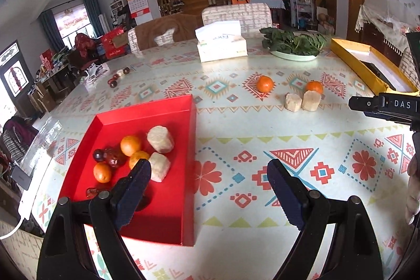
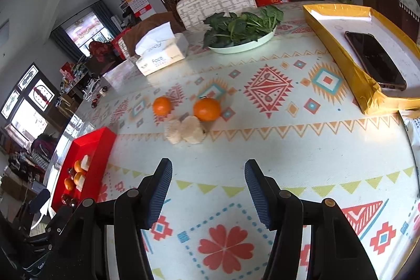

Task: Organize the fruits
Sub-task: 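Withdraw both open tools from the red tray toward the remaining fruit, then grasp a round rice cake with the right tool while the left tool grasps another rice cake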

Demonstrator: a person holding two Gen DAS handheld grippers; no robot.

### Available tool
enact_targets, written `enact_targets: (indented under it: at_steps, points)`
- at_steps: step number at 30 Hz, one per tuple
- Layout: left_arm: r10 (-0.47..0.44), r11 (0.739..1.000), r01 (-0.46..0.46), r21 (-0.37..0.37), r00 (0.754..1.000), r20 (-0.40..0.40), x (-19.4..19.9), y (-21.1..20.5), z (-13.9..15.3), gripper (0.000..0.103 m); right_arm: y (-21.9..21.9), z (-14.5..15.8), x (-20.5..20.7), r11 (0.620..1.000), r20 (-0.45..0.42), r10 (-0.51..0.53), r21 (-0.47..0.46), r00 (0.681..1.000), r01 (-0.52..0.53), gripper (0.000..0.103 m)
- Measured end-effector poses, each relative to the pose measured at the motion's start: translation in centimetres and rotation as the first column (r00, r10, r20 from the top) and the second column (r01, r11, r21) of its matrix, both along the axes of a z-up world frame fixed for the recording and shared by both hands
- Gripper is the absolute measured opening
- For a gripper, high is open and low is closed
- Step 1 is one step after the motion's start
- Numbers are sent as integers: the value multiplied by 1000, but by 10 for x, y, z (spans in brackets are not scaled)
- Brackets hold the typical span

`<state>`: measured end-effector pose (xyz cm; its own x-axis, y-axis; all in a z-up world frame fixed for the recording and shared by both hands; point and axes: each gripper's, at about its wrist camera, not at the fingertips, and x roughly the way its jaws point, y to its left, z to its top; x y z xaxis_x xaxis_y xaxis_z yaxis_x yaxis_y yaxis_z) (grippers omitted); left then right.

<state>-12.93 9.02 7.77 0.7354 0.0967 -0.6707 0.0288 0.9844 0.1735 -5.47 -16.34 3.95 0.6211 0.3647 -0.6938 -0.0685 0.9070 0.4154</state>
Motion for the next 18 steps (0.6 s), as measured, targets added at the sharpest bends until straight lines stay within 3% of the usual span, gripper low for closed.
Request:
enact_targets:
  at_steps: [9,15,18]
  points:
    - [-15,992,8,-130,998,-54,19,13,-9,89,-5,-8,18,1000,-20,3,-3,1000,-3,62]
    - [-39,965,16,-261,996,-84,32,23,-14,89,8,-12,32,999,-21,38,-6,999,-38,62]
    - [-46,960,20,-281,995,-87,36,23,-15,89,18,-15,43,999,-23,48,-4,999,-48,62]
